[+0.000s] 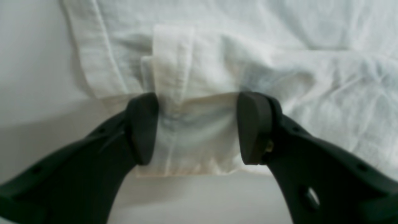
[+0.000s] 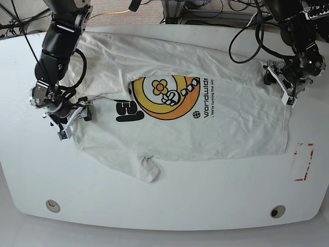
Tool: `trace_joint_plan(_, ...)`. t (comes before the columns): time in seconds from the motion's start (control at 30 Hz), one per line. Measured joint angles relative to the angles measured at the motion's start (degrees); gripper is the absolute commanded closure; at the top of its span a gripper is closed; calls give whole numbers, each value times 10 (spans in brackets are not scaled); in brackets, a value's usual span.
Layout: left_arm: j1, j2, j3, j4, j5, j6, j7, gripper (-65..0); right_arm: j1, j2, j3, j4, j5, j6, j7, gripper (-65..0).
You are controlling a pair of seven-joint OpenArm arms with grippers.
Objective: Fold the T-shirt properly
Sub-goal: 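Pinch the collar-side edge with both grippers and pull it straight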
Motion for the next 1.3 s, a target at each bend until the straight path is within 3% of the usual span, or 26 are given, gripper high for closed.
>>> trace_joint_plan(0.17,25,-6,0,0,-12,0,-22,-372,8,-3,47,53,1,0,-41,-417)
trace_joint_plan(0.33,33,-9,-3,1,-15,0,-26,-372,0,-9,59,136,6,-3,-119,-417)
trace_joint_plan(0.6,42,-8,-4,3,-17,0,-32,-372,-108,-50,56,286,116,-1,-220,-415)
trace_joint_plan(0.77,46,-9,-3,4,-19,0,-32,-372,-159,-85,55,326,139,-2,-221,-404)
trace_joint_plan(1.0,67,-10,-5,7,-24,0,-45,-372,-228,-97,58,332,136,-1,-223,-279)
trace_joint_plan(1.3,122,-23,-5,31,-37,0,-53,-372,-271,-110,55,334,143,-2,-207,-270)
